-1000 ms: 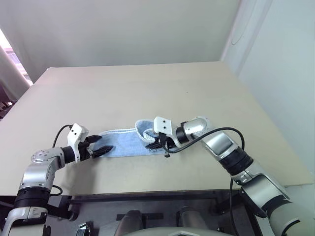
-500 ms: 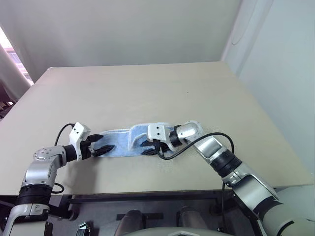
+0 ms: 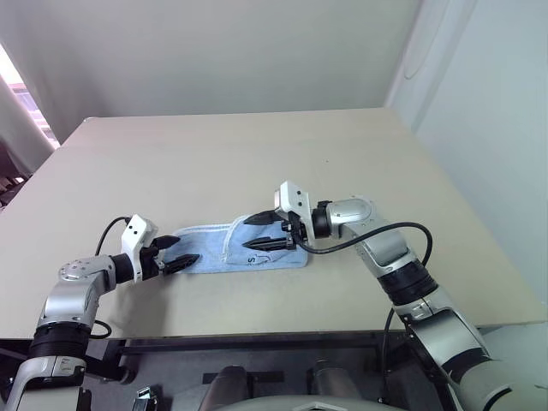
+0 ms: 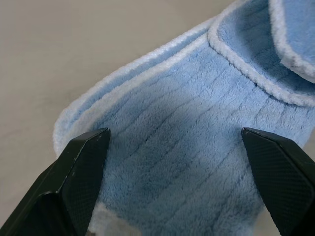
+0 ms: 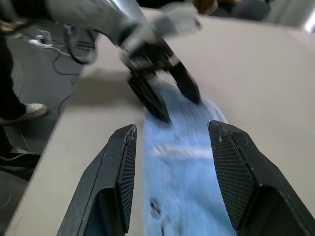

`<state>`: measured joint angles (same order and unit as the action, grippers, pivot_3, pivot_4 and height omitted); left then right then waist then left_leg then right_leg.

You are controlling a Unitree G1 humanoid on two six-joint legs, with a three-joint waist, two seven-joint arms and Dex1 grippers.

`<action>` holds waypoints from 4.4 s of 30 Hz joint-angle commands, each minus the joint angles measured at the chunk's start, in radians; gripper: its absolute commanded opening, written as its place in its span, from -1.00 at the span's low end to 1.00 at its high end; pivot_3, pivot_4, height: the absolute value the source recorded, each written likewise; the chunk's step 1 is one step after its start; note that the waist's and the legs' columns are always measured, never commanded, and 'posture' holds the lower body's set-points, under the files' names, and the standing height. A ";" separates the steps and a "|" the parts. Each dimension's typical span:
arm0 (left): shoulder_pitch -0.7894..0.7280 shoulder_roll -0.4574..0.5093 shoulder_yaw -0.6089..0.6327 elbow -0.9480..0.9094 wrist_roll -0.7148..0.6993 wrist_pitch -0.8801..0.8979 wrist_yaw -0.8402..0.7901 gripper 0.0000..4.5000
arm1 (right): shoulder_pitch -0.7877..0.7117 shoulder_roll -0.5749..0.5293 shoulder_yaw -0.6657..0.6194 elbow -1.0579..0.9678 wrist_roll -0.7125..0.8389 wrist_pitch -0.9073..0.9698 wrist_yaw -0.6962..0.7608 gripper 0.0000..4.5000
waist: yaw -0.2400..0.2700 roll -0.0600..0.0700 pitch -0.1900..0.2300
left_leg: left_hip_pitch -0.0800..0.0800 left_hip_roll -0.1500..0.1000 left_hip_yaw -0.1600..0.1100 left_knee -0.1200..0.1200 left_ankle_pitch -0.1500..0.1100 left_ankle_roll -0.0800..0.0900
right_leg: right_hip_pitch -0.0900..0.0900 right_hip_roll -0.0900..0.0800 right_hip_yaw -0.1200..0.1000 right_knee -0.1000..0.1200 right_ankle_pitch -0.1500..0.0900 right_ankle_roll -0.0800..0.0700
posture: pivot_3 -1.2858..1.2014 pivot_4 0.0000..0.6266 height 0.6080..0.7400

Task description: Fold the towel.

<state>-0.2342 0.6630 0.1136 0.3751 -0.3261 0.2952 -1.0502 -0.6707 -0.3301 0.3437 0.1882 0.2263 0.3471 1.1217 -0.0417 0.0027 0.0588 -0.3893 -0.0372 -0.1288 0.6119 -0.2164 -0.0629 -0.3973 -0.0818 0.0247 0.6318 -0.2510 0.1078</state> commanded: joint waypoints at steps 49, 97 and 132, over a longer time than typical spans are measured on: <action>-0.313 -0.239 -0.234 0.280 0.097 -0.130 -0.126 -0.99 | 0.003 0.116 -0.094 0.509 -0.169 -0.174 -0.097 -1.00 | -0.005 0.000 -0.001 | 0.017 0.000 -0.001 0.000 0.000 0.000 | 0.017 0.001 0.000 0.000 0.000 0.000 | 0.03 -1.00 0.86; 0.203 -0.201 0.614 -0.565 -0.694 1.242 0.544 0.06 | 0.077 0.078 -0.114 0.009 0.093 0.209 -0.063 0.53 | -0.026 -0.004 0.002 | 0.015 0.000 -0.005 -0.015 0.001 -0.002 | 0.006 0.001 0.000 -0.001 -0.005 -0.006 | 0.03 -1.00 0.86; 0.176 -0.319 0.851 -0.389 -0.935 1.292 0.956 0.06 | 0.064 0.059 -0.103 0.055 0.056 0.166 -0.062 0.53 | -0.028 -0.005 0.002 | 0.015 -0.001 -0.004 -0.016 -0.001 -0.005 | 0.006 0.000 0.000 -0.003 -0.005 -0.006 | 0.03 -1.00 0.86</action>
<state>-0.0779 0.3501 0.9567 -0.0217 -1.2406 1.5749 -0.1169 -0.5829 -0.2704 0.2478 0.2462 0.2787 0.5317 1.0579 -0.0697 -0.0020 0.0603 -0.3745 -0.0378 -0.1323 0.5964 -0.2174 -0.0681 -0.3912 -0.0818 0.0250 0.6291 -0.2563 0.1018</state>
